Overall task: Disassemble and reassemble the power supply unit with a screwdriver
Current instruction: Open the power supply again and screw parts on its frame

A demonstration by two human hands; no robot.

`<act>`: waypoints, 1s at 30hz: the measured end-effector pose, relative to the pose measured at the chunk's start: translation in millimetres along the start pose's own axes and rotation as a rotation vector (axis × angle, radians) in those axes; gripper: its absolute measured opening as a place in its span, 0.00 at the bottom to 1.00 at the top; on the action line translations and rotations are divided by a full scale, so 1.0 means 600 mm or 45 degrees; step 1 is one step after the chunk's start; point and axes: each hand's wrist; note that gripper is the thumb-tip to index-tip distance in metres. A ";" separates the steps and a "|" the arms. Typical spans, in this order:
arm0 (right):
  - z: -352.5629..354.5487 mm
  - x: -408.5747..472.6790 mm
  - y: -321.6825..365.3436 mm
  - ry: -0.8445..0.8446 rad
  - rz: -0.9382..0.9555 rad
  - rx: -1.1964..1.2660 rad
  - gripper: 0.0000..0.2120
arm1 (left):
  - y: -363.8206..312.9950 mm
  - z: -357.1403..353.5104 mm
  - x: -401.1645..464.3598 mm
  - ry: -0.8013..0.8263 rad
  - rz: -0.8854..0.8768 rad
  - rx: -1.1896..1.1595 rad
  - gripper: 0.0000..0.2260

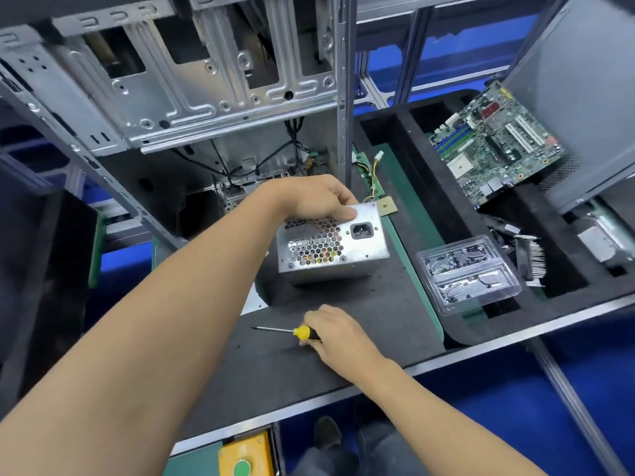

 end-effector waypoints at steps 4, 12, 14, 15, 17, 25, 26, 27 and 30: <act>0.001 -0.003 -0.002 0.022 0.082 -0.018 0.06 | 0.002 -0.001 0.001 0.000 0.005 -0.034 0.10; 0.053 -0.027 0.012 -0.345 -0.323 0.363 0.12 | -0.005 -0.005 -0.005 -0.035 0.001 -0.040 0.08; 0.092 -0.039 0.019 -0.507 -0.471 0.506 0.10 | -0.005 -0.005 -0.005 -0.045 -0.004 -0.037 0.08; 0.117 -0.040 0.022 -0.625 -0.507 0.555 0.09 | -0.004 -0.005 -0.005 -0.051 -0.005 -0.041 0.09; 0.176 -0.025 0.024 -0.872 -0.500 0.611 0.06 | -0.003 -0.005 -0.004 -0.055 -0.010 -0.052 0.08; 0.268 0.071 -0.003 -0.940 -0.436 0.319 0.09 | -0.004 -0.009 -0.009 -0.057 -0.014 -0.059 0.08; 0.267 0.075 -0.006 -0.913 -0.411 0.271 0.09 | -0.004 -0.009 -0.009 -0.065 -0.016 -0.051 0.08; 0.265 0.078 -0.008 -0.888 -0.387 0.228 0.09 | -0.004 -0.010 -0.010 -0.075 -0.016 -0.046 0.07; 0.262 0.081 -0.010 -0.782 -0.326 0.160 0.09 | -0.005 -0.010 -0.010 -0.097 -0.023 -0.044 0.07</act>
Point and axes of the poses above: each hand's wrist, its own x-axis towards the middle knuckle, its own z-axis out of the back of the hand, y = z × x, and after that the axes turned 11 degrees about -y, right-handed
